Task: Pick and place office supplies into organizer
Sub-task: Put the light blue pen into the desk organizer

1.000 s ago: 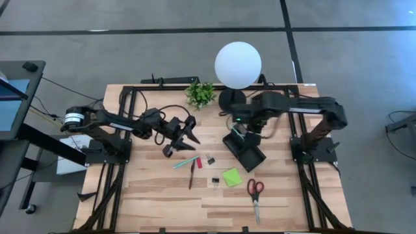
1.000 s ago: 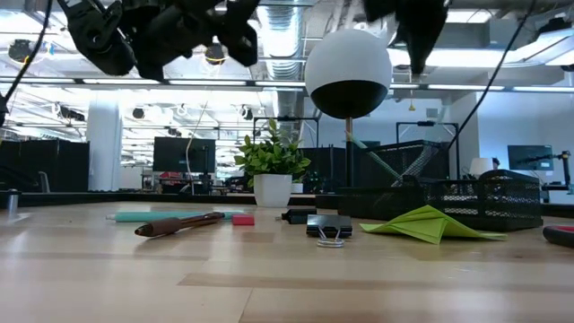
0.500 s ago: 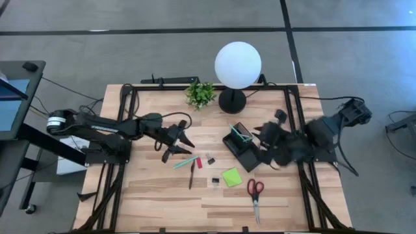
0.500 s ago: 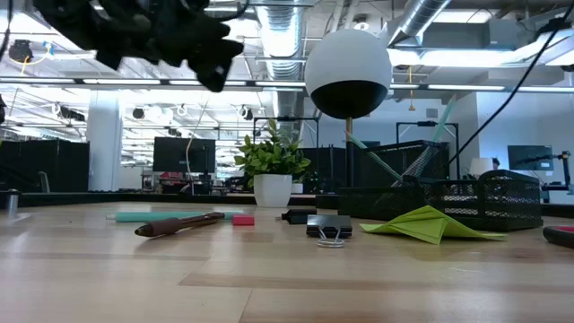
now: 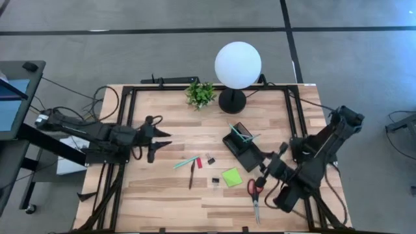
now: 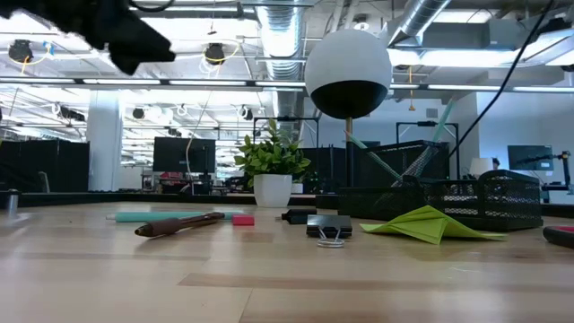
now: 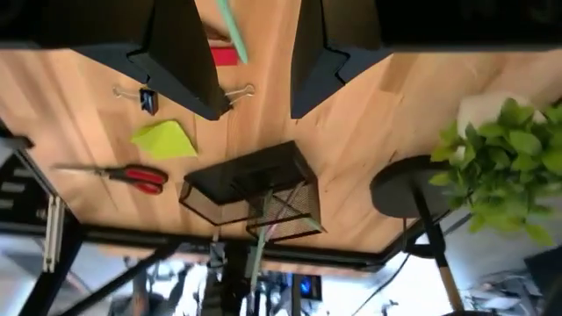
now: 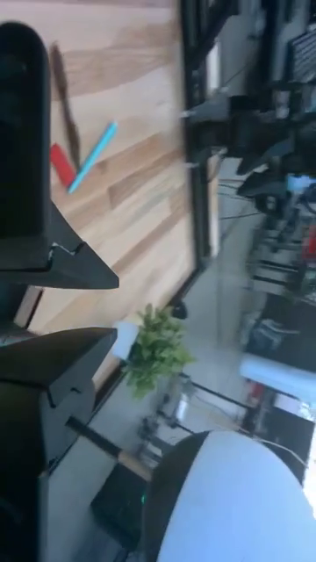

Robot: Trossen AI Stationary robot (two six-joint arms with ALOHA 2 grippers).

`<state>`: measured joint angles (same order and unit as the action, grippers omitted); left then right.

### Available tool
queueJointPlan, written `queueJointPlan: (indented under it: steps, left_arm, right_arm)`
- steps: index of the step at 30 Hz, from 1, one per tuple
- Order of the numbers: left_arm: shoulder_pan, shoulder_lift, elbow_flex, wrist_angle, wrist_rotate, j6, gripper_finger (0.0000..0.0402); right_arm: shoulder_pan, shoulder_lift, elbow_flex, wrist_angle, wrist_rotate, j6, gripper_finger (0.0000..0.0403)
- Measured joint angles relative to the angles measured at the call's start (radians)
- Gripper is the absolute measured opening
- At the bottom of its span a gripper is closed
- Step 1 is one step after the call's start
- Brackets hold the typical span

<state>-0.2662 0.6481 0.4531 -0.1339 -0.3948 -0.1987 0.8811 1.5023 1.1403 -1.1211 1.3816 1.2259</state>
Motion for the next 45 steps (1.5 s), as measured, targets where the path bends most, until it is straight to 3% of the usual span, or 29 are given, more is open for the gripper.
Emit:
queueJointPlan:
  steps: [8, 11, 14, 20, 26, 29, 32, 37, 45]
  left_arm:
    - [-0.258, 0.028, -0.352, 0.466, -0.357, -0.184, 0.0135]
    - [-0.322, 0.074, -0.443, 0.599, -0.429, -0.255, 0.0135]
    - [-0.355, 0.125, -0.421, 0.561, -0.480, -0.267, 0.0135]
    - [-0.372, 0.285, -0.363, 0.631, -0.478, -0.264, 0.0135]
    - [-0.372, 0.488, -0.230, 0.652, -0.488, -0.277, 0.0135]
    - [-0.372, 0.614, -0.176, 0.653, -0.556, -0.317, 0.0135]
    - [-0.372, 0.748, -0.159, 0.669, -0.625, -0.435, 0.0135]
    - [-0.378, 0.938, -0.161, 0.737, -0.633, -0.689, 0.0135]
    - [-0.454, 1.100, -0.161, 0.971, -0.709, -0.539, 0.0135]
  right_arm:
    - [0.005, 0.115, -0.004, 0.176, 0.054, 0.026, 0.0075]
    - [0.007, 0.121, -0.004, 0.196, 0.057, 0.026, 0.0075]
    - [0.001, 0.118, -0.004, 0.194, 0.058, 0.025, 0.0075]
    - [-0.025, 0.091, -0.004, 0.192, 0.062, 0.006, 0.0075]
    - [-0.065, 0.086, -0.004, 0.187, 0.061, -0.004, 0.0075]
    - [-0.083, 0.087, -0.004, 0.188, 0.060, -0.003, 0.0075]
    - [-0.093, 0.087, -0.004, 0.188, 0.060, -0.003, 0.0075]
    - [-0.085, 0.087, -0.004, 0.188, 0.058, -0.004, 0.0075]
    - [-0.081, 0.087, -0.004, 0.188, 0.057, -0.005, 0.0075]
